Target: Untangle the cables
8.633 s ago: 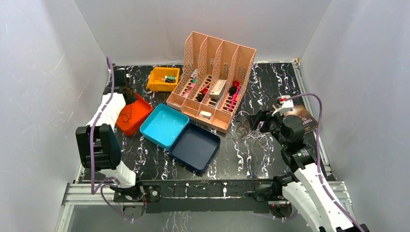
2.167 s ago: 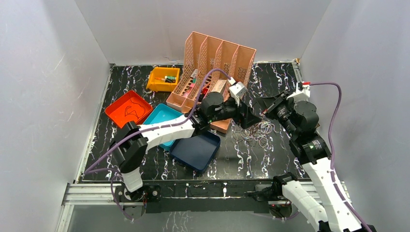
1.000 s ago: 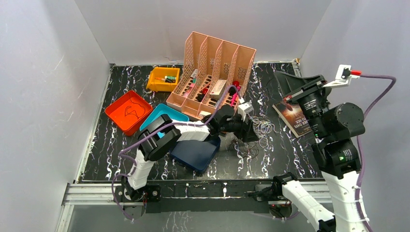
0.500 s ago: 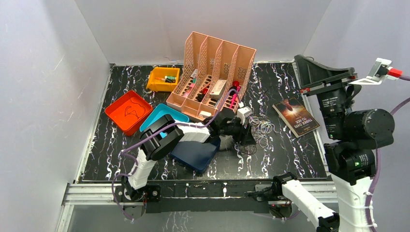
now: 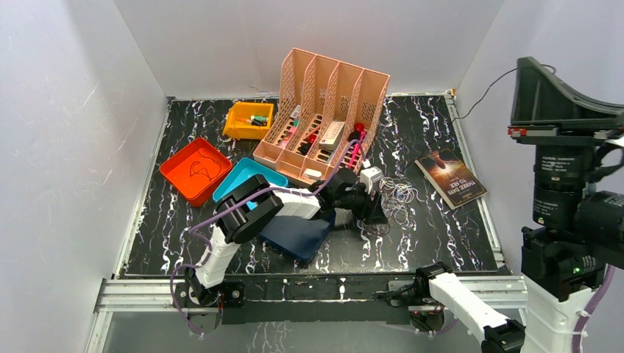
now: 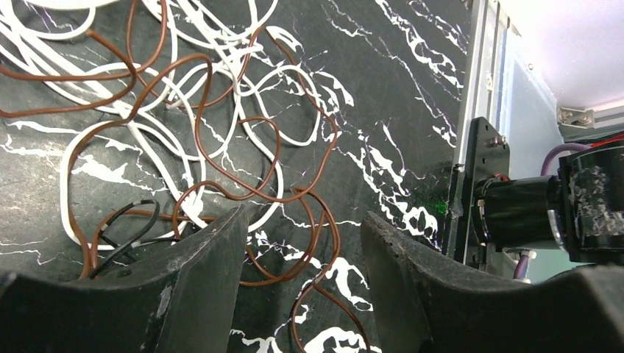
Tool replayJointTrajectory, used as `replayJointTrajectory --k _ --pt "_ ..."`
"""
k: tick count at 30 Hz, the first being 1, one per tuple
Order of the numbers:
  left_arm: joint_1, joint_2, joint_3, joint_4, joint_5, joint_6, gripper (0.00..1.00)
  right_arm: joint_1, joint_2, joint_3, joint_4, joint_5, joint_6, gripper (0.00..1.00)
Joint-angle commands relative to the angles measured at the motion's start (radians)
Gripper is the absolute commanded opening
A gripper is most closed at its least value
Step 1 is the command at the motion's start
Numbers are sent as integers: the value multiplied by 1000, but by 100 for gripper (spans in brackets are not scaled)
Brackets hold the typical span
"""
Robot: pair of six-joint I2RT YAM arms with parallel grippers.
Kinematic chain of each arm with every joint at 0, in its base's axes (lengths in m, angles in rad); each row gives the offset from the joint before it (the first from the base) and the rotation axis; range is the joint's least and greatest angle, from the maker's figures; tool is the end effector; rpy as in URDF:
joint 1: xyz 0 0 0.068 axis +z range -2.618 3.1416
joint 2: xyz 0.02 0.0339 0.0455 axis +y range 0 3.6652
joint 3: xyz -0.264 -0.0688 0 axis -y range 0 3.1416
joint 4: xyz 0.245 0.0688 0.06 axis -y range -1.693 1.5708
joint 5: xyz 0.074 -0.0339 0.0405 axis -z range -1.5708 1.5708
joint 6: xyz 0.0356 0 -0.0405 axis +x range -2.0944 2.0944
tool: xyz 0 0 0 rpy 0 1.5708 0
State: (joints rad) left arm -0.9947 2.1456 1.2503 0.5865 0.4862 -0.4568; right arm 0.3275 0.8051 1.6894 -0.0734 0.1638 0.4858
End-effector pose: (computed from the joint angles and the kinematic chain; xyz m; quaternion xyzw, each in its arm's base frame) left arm 0.2388 -0.3982 0.1493 0.3451 0.7178 -0.5254 0.2993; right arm 0.0218 0.0013 0.6105 0.1050 0.3625 0.3382 0.8621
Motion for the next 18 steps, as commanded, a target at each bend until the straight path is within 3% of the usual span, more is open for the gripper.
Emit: replayJointTrajectory --k 1,18 --pt "-7 9 -10 10 -3 7 56 -2 30 73 138 34 -70 0" --pt "-7 14 -32 8 -23 10 57 -2 97 261 275 79 -250 0"
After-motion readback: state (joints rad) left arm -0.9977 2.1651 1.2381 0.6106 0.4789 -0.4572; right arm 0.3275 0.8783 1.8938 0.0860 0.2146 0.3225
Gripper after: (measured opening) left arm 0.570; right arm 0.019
